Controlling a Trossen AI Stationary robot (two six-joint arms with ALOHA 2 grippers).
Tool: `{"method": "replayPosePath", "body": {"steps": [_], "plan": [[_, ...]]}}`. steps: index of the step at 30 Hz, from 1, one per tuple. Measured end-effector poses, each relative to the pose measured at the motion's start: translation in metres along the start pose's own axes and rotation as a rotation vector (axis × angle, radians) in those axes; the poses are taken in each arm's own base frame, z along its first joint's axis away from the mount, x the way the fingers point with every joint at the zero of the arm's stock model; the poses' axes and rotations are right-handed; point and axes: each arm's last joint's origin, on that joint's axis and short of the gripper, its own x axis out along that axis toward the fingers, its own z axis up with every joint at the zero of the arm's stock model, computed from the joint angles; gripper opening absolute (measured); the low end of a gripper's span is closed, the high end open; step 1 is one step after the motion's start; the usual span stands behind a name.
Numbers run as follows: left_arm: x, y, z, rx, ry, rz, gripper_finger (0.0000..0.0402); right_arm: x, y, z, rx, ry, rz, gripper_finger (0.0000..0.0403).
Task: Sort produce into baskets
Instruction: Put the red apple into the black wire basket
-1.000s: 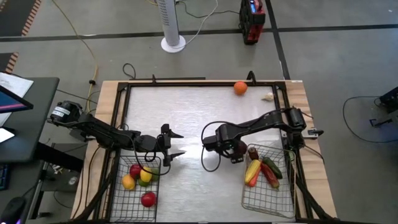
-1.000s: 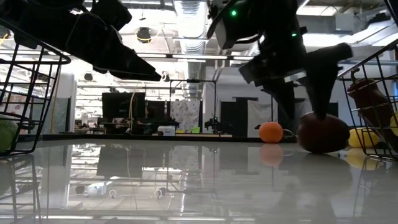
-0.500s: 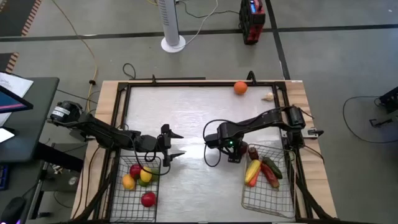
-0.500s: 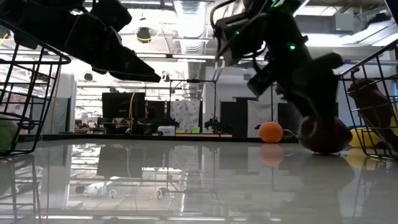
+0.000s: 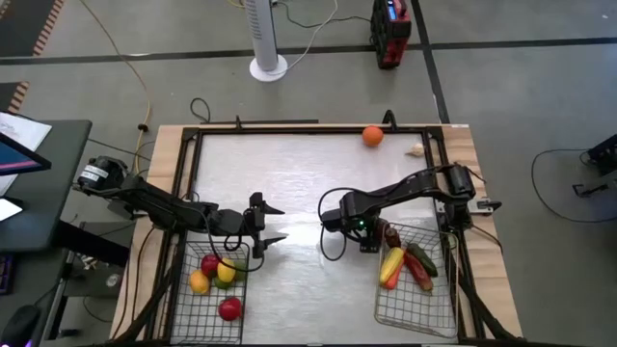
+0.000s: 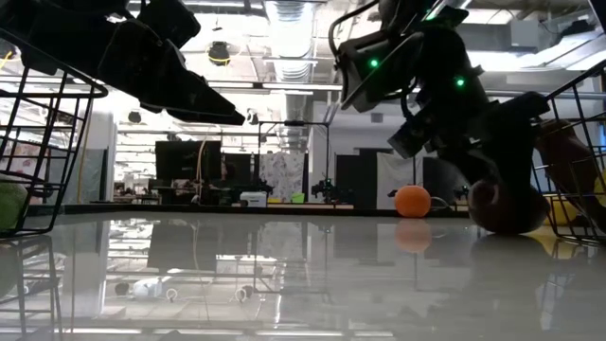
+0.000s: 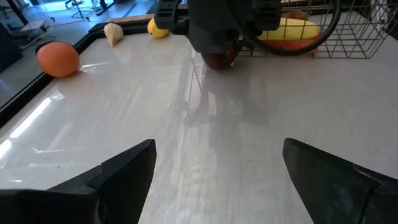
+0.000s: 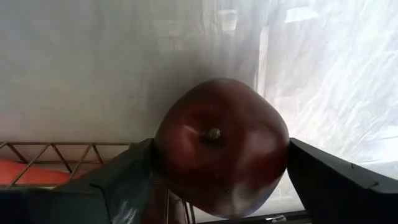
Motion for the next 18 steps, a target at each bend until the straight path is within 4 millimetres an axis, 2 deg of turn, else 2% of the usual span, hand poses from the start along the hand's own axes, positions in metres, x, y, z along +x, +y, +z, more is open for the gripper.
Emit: {"method": "replayPosePath", "body": {"steps": [6,12,18], "plan": [[0.000,0.000,0.000,0.001,0.000,0.000,0.0341,0.000,0.000,0.000,-0.001,-0.001,0.000,0.0332],[0.000,0.000,0.000,0.000,-0.002,0.001,0.0341,-0.003,0.000,0.002,-0.002,-0.004,0.001,0.0331],[0.000,0.000,0.000,-0.001,-0.003,0.001,0.0341,-0.019,0.001,0.009,-0.016,-0.072,0.011,0.0330]]}}
